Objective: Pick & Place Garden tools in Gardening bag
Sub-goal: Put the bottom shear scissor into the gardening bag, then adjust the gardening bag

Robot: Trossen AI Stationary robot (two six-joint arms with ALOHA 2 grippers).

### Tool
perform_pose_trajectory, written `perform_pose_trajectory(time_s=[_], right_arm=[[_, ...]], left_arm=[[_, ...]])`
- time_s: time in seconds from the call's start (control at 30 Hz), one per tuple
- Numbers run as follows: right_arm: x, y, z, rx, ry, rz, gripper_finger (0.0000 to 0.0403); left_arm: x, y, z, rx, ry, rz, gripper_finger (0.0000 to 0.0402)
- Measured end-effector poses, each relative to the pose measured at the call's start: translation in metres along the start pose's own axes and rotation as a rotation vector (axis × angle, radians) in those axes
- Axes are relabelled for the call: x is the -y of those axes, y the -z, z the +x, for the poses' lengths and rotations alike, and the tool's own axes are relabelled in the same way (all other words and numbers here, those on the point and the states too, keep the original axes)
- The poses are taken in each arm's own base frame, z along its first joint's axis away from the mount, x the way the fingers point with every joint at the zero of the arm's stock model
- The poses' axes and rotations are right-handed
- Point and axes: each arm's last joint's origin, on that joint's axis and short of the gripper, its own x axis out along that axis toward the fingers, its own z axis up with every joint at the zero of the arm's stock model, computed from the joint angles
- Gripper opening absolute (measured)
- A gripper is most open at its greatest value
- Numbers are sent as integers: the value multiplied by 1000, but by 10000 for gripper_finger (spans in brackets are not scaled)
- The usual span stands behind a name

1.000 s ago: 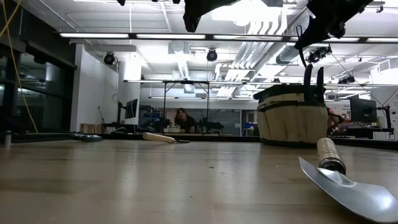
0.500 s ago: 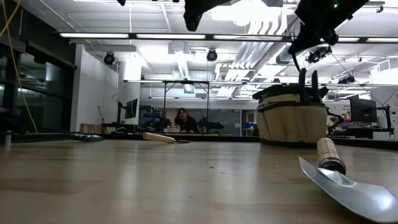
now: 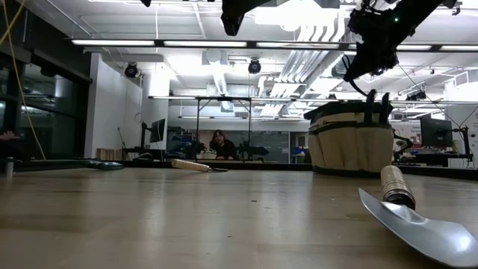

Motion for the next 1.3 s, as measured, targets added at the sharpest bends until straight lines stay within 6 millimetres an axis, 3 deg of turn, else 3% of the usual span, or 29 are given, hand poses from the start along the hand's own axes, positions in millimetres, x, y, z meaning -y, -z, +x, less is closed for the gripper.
perform_pose_trajectory(time_s=[0.6,1.07,1.3], right_arm=[[5,0,0,-19,-50,185,13],[9,-2,-22,101,-79,341,173],[11,2,-40,141,-157,443,196]], left_arm=[[2,-8,-9,19,-48,90,230],[1,-11,-16,9,-142,129,230],[-11,-14,-21,3,-190,122,230]])
